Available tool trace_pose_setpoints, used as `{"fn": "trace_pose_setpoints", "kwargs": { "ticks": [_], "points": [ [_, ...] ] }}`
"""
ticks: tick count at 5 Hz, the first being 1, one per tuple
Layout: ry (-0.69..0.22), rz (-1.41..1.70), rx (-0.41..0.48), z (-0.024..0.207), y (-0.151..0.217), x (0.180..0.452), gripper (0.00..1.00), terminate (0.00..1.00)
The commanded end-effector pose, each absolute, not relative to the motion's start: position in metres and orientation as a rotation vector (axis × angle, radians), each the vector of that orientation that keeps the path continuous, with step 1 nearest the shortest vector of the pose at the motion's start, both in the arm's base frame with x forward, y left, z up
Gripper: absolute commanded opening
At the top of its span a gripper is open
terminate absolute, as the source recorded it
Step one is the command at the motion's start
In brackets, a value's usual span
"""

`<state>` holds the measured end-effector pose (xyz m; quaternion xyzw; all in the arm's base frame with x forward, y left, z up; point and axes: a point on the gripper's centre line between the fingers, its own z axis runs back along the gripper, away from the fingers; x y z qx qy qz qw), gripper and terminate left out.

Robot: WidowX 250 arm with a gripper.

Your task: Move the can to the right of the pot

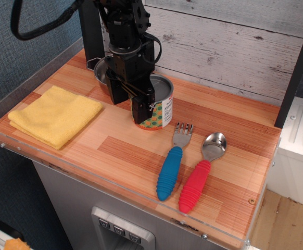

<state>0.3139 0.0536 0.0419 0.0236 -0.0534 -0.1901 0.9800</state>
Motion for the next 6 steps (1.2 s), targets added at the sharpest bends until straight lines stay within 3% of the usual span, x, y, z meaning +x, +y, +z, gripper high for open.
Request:
{"fn": "trace_pose_setpoints", "kwargs": {
  "ticks": [1, 6],
  "points": [
    [-0.165, -0.402, 0.068, 0.060, 0.052, 0.330, 1.00, 0.00],
    [-0.192, -0.434, 0.059, 0.063, 0.032, 0.348, 1.00, 0.00]
  ]
}}
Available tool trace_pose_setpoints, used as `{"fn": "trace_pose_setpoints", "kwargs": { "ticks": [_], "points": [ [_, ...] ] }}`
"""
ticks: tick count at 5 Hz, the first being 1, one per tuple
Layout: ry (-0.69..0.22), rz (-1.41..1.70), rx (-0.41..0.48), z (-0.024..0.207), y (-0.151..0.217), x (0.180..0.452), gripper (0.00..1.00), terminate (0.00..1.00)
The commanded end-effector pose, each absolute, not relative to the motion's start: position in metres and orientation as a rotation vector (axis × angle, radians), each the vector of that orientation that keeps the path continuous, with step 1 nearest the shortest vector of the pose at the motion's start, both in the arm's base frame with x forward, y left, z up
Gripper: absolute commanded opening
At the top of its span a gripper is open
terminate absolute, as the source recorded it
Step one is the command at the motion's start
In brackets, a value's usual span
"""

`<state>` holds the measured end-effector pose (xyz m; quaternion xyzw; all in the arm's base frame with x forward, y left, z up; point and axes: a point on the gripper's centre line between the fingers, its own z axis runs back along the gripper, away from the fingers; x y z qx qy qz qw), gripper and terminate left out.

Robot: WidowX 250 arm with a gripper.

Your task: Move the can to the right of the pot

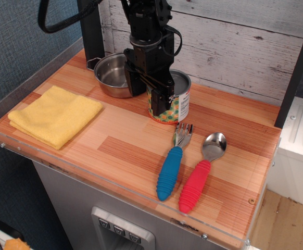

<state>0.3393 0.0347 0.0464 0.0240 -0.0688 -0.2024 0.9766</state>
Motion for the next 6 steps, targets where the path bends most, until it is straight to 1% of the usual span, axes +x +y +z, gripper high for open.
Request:
{"fn": "trace_pose_setpoints", "kwargs": {
  "ticks": [1, 3, 4, 5, 6],
  "points": [
    [-0.195, -0.452, 0.053, 0.061, 0.025, 0.352, 1.00, 0.00],
    [-0.204, -0.493, 0.034, 0.059, 0.011, 0.368, 1.00, 0.00],
    [-0.205, -0.520, 0.042, 0.059, 0.002, 0.374, 1.00, 0.00],
    [-0.212, -0.493, 0.052, 0.063, 0.006, 0.370, 1.00, 0.00],
    [-0.212, -0.430, 0.062, 0.070, 0.020, 0.362, 1.00, 0.00]
  ]
}}
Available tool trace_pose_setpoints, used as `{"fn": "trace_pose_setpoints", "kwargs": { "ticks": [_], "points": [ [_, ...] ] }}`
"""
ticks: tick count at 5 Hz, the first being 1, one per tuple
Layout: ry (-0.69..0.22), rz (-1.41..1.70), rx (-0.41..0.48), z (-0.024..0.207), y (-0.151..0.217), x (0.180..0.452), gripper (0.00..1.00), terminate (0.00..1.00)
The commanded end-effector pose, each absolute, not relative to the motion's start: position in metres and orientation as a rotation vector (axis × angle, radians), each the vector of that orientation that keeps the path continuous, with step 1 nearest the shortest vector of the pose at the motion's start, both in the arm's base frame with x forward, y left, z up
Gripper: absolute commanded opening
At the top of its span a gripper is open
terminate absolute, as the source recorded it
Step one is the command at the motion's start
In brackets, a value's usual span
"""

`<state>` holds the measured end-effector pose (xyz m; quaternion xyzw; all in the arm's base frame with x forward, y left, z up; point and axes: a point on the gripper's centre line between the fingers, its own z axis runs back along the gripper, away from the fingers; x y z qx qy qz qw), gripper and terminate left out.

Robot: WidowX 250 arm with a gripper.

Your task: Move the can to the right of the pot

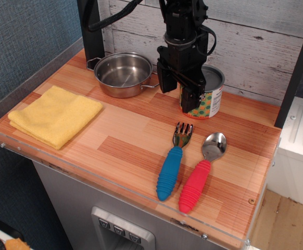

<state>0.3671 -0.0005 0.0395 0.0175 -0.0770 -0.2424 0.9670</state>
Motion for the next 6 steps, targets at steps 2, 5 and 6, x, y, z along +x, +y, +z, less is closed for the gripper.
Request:
{"fn": "trace_pose_setpoints", "kwargs": {
  "ticks": [2, 5, 6],
  "points": [
    [-0.203, -0.281, 0.054, 0.091, 0.047, 0.339, 1.00, 0.00],
    [-0.224, -0.033, 0.052, 0.122, 0.086, 0.290, 1.00, 0.00],
    [-0.261, 0.088, 0.045, 0.132, 0.104, 0.277, 1.00, 0.00]
  ]
}}
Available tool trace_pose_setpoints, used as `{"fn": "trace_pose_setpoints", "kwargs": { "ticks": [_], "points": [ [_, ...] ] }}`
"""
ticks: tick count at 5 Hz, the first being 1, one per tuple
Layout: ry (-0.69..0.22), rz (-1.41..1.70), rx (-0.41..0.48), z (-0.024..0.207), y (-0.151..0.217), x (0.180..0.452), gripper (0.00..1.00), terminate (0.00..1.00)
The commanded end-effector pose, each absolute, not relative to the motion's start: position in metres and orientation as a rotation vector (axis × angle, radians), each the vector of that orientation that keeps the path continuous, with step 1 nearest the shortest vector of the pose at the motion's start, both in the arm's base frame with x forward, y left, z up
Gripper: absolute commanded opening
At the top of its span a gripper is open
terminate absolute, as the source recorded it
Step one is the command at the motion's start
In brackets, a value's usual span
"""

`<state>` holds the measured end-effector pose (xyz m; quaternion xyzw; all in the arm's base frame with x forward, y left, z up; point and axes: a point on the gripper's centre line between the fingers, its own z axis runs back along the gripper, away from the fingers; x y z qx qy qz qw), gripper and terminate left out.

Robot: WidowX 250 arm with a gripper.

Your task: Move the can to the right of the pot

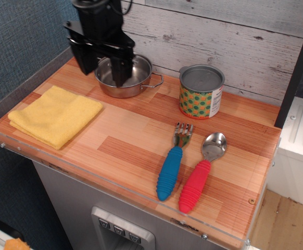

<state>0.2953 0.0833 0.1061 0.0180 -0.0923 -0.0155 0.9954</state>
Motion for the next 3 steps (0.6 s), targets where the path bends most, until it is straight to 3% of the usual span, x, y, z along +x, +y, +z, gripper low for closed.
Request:
{"fn": "trace_pose_setpoints", "kwargs": {
  "ticks": [1, 2, 3],
  "points": [
    [-0.263, 0.199, 0.051, 0.1382, 0.1198, 0.2685, 1.00, 0.00],
    [-0.263, 0.199, 0.051, 0.1382, 0.1198, 0.2685, 1.00, 0.00],
    [-0.263, 0.199, 0.051, 0.1382, 0.1198, 0.2685, 1.00, 1.00]
  ]
}}
